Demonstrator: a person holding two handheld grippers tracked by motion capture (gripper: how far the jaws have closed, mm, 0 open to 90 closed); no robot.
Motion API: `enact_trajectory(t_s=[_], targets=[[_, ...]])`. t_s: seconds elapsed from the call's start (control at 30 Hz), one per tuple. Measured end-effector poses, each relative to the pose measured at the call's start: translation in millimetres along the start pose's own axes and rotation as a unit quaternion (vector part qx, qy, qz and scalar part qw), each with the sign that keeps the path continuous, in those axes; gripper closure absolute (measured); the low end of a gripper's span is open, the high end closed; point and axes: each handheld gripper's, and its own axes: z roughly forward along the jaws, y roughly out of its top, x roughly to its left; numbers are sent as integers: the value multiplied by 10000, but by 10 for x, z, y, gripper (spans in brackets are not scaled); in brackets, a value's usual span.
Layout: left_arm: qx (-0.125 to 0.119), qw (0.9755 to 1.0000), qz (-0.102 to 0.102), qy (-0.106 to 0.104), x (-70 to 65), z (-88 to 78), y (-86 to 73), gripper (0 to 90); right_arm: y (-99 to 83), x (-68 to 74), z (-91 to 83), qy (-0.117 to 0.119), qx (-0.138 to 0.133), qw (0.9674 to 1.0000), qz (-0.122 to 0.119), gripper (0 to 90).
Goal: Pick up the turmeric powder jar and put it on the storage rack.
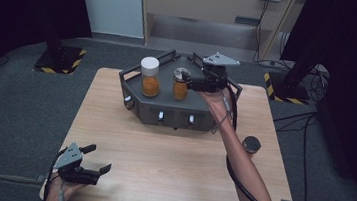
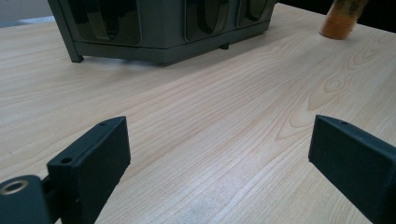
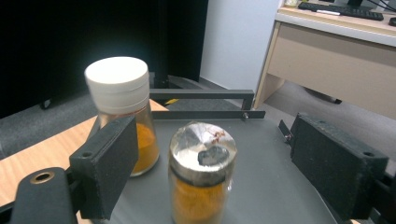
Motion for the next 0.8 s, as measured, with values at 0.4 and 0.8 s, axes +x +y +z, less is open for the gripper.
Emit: enact_trajectory(t_s=[0.4, 0.8], targets=[[-19, 10000, -3, -16, -8, 2, 0, 47, -193, -88, -449, 96, -130, 9999, 4, 140], [-5, 10000, 9, -4, -9, 4, 7, 47, -363, -111, -765, 124, -211, 9997, -25, 118]])
